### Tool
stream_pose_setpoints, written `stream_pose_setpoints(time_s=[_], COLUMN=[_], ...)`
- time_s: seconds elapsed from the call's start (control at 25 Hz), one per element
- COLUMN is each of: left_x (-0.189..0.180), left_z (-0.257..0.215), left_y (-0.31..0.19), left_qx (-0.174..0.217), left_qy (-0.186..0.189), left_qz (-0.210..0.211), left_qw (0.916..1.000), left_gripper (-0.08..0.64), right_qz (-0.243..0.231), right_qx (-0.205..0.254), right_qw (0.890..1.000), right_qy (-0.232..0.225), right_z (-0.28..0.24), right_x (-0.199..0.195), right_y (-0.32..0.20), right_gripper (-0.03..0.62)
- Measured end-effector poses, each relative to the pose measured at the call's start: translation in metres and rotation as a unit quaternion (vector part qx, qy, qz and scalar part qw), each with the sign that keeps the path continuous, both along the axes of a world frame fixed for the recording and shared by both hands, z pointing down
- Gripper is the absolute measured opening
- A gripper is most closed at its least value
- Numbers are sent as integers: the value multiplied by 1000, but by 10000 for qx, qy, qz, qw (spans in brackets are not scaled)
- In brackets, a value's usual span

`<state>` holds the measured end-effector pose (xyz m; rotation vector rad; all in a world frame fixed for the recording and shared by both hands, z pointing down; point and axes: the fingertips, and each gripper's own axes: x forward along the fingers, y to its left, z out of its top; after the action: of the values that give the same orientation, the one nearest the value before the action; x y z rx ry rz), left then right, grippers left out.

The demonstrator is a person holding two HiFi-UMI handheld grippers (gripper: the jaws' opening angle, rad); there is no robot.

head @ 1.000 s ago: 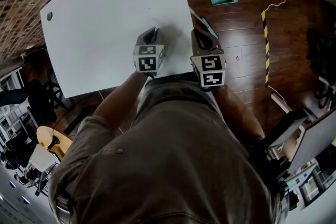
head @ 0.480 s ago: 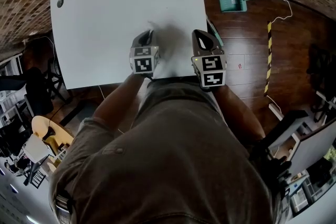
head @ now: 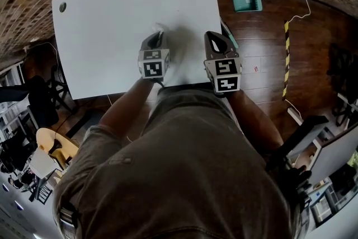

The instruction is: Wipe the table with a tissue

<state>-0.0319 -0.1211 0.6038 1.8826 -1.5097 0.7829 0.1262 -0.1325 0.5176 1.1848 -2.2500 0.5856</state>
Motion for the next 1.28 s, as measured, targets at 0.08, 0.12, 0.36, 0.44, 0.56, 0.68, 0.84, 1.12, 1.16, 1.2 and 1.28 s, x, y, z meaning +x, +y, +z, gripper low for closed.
stream_pose_setpoints(time_s=[0.08, 0.12, 0.36, 0.44, 0.56, 0.68, 0.84, 1.12, 1.16, 1.2, 1.28], left_x=[1, 1, 3, 4, 4, 4, 4, 12, 14, 17, 24], left_z=[1, 1, 1, 3, 4, 4, 4, 2, 2, 1, -1], left_y=[-5, -8, -26, -29, -37, -46, -58, -71, -73, -75, -79], left_qx=[8, 11, 33, 19, 37, 61, 83, 144, 144, 150, 172], left_qy=[-3, 2, -25, 6, 11, -28, -69, -134, -135, -141, -156], left_qz=[35, 49, 126, 152, 161, 156, 178, 192, 205, 227, 294], left_qw=[10000, 10000, 9999, 9999, 9999, 9999, 9998, 9996, 9996, 9995, 9993], left_gripper=[15, 15, 15, 15, 15, 15, 15, 15, 15, 15, 15], right_qz=[39, 57, 164, 202, 243, 276, 315, 408, 426, 446, 492], right_qx=[-20, -29, -85, -99, -113, -130, -142, -125, -124, -123, -119], right_qw=[10000, 10000, 9998, 9997, 9996, 9995, 9994, 9991, 9990, 9989, 9987], right_qy=[-6, -10, -21, -25, -36, -38, -39, -39, -39, -40, -40], right_z=[1, 2, 6, 6, 8, 9, 10, 8, 8, 8, 8], right_x=[1, 2, 8, 10, 12, 14, 17, 28, 31, 33, 38], right_y=[0, -1, -6, -9, -13, -17, -22, -26, -26, -26, -26], right_gripper=[14, 14, 14, 14, 14, 14, 14, 14, 14, 14, 14])
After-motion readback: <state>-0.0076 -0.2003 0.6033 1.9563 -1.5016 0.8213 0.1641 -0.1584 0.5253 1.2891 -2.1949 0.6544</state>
